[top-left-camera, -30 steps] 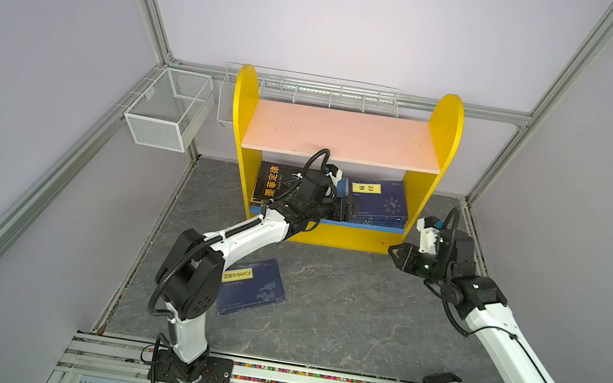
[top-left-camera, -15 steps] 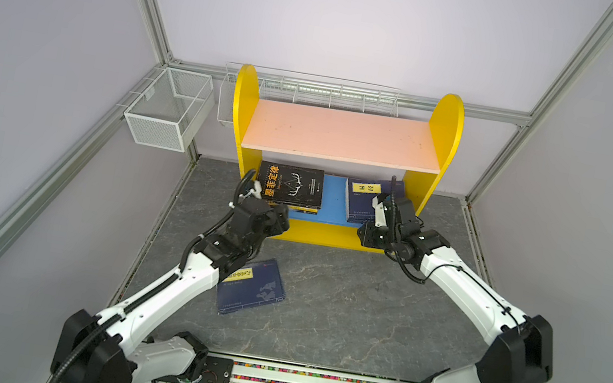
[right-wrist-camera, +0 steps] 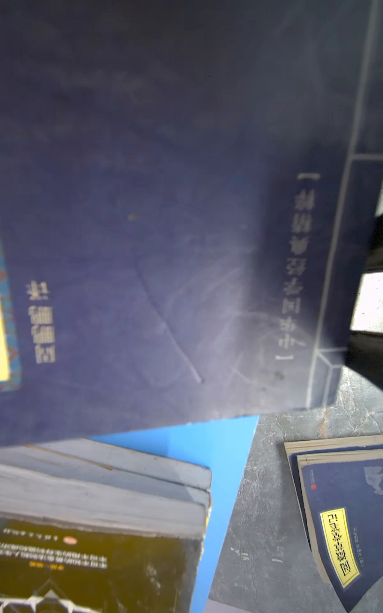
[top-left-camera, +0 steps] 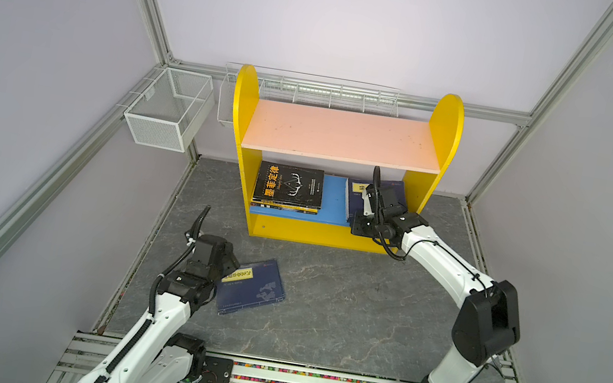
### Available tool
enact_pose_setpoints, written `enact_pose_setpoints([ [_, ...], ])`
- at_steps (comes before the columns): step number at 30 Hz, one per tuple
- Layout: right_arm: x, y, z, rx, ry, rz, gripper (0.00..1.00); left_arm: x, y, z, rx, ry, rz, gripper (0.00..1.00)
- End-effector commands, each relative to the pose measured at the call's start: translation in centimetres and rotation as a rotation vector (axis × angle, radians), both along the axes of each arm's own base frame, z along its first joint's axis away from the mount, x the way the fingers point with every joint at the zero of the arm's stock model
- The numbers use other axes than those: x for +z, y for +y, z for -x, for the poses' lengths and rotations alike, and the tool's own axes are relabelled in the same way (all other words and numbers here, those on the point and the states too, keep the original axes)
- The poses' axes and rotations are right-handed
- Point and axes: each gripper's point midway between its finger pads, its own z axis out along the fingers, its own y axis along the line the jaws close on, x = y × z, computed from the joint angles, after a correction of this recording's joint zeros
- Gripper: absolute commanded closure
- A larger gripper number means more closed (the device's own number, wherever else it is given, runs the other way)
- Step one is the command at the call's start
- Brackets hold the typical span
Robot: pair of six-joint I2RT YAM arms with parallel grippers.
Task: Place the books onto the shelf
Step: 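Withdraw both grippers and reach toward the last blue book on the table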
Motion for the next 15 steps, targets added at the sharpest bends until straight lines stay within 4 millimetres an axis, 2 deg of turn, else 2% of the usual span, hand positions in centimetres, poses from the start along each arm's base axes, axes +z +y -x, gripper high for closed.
enact_pose_setpoints([
  [1,0.7,0.0,-0.8,0.002,-0.03,0.006,0.69,-1.7,-0.5,1.2,-0.039,0.084,0.012,0.25],
  [5,1.2,-0.4,-1.3,0.001,-0.074,0.032,0.69,-2.7,-0.4,1.3,-0.055,0.138,-0.007,0.24],
  [9,1.6,0.1,-0.9,0.041,-0.068,0.021,0.68,-3.5,-0.3,1.3,-0.051,0.169,-0.015,0.24],
  [13,2.0,1.6,1.0,0.137,-0.071,-0.016,0.65,-4.4,-0.2,1.6,-0.054,0.206,-0.024,0.24],
  [15,2.0,2.9,3.1,0.219,-0.078,-0.027,0.61,-4.6,0.1,1.7,-0.044,0.221,-0.034,0.25],
])
